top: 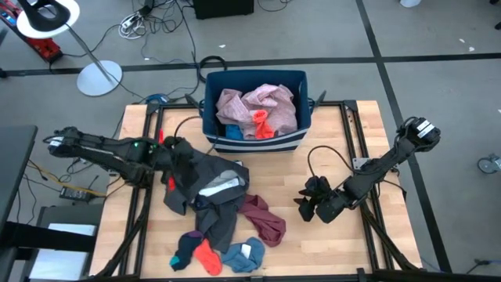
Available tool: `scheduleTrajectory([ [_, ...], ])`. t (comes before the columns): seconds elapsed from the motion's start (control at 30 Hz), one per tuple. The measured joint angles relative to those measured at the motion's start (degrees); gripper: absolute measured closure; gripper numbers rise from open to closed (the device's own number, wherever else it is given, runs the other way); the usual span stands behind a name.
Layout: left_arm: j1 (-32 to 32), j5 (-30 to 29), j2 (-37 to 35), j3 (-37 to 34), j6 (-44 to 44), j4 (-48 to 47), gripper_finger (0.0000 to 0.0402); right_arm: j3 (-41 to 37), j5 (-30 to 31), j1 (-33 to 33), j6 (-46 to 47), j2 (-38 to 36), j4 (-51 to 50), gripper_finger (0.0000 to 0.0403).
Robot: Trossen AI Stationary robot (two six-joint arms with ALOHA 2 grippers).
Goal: Sort clothes
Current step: Put the gray short into the laundry bin
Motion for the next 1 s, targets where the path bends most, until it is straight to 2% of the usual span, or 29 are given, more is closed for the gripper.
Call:
scheduleTrajectory([
  [0.3,14.95,15.72,-1.11,-6.72,13.85,8.44,0.0245,0.00,0.04,-0.02,-0.57,0.00,0.10,0.0204],
  [0.57,23.61,25.19,-1.06,-11.85,21.38,11.90,0.0245,0.00,0.37,-0.03,-1.06,0.00,0.10,0.0204],
  [0.73,26.63,31.92,-1.06,-16.32,20.71,16.32,0.0245,0.00,0.42,-0.39,-1.36,0.00,0.11,0.0204],
  [0.9,26.11,37.96,-1.02,-19.87,20.30,20.81,0.0246,0.00,0.42,-0.68,-1.55,0.00,0.11,0.0204],
  [1.0,24.83,40.80,-1.02,-20.28,20.11,21.82,0.0269,0.00,0.42,-0.66,-1.57,0.00,0.13,0.0204],
])
